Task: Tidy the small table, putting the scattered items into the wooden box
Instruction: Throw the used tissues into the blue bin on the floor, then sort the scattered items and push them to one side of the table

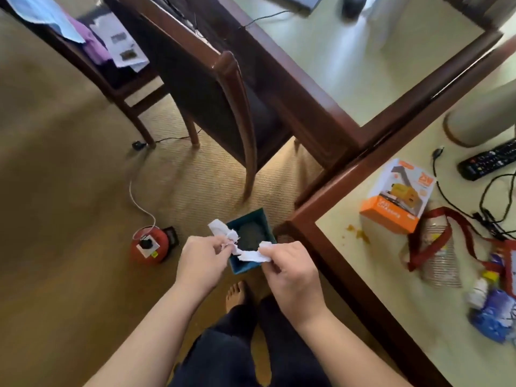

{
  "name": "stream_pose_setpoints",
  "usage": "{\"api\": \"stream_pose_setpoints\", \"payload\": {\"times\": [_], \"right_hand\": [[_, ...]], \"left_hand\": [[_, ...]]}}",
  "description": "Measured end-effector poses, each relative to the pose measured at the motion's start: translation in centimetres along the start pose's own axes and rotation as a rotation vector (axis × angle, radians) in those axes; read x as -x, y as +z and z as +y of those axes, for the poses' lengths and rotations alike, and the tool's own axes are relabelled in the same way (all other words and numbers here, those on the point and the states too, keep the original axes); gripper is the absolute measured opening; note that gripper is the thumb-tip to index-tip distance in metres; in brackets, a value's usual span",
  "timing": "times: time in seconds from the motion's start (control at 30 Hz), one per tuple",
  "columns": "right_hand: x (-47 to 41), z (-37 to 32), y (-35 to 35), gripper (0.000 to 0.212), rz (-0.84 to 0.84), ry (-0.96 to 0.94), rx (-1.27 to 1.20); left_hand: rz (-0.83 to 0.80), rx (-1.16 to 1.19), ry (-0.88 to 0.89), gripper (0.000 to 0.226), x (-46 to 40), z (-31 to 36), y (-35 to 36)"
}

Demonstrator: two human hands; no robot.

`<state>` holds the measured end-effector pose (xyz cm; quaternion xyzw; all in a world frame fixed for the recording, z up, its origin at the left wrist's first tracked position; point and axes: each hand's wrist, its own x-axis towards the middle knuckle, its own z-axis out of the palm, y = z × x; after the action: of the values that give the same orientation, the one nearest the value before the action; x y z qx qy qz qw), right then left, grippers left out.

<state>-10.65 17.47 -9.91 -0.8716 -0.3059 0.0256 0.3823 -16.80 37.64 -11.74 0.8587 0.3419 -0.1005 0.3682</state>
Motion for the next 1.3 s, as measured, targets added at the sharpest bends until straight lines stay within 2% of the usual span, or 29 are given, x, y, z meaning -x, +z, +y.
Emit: {"api": "stream_pose_setpoints", "payload": {"times": [0.13, 0.3, 0.53, 0.6, 0.73, 0.8, 0.97, 1.1, 1.17, 1.3], "right_hand": [[1.0, 5.2, 6.7, 0.023, -0.072, 0.03, 0.021], [1.1, 14.2, 17.8, 0.02, -0.066, 0.213, 0.052], [1.0, 21.9, 26.7, 0.018, -0.316, 0.466, 0.04], [0.4, 22.5, 28.3, 0.033, -0.494, 0.54, 0.061], [-0.5, 22.2, 29.2, 0.089, -0.981, 0.593, 0.156], [-0.6, 21.3, 28.2, 0.099, -1.051, 0.568, 0.247], [-0.7, 15.0, 20.9, 0.091, -0.92, 0.541, 0.2], [-1.0, 7.0, 12.0, 0.068, -0.714, 0.459, 0.101], [-1.0, 3.2, 6.8, 0.056, -0.591, 0.397, 0.043], [-0.8, -1.4, -4.1, 0.045, -0.244, 0.272, 0.014]], "left_hand": [[-0.069, -0.045, -0.043, 0.017, -4.1, -4.2, 5.2], [-0.119, -0.166, -0.078, 0.021, -9.6, -8.9, 12.8], [-0.085, -0.151, -0.181, 0.02, -13.8, -14.0, 21.3], [-0.098, -0.083, -0.213, 0.028, -14.4, -15.1, 22.8], [-0.249, 0.082, -0.264, 0.054, -15.1, -16.4, 23.9], [-0.274, 0.08, -0.248, 0.061, -14.7, -16.3, 23.1], [-0.206, 0.111, -0.217, 0.049, -10.1, -12.5, 16.7], [-0.123, 0.259, -0.19, 0.028, -4.2, -6.5, 9.0], [-0.105, 0.27, -0.123, 0.02, -1.3, -2.8, 5.0], [-0.177, 0.208, 0.022, 0.014, 3.2, 4.7, -1.3]]}}
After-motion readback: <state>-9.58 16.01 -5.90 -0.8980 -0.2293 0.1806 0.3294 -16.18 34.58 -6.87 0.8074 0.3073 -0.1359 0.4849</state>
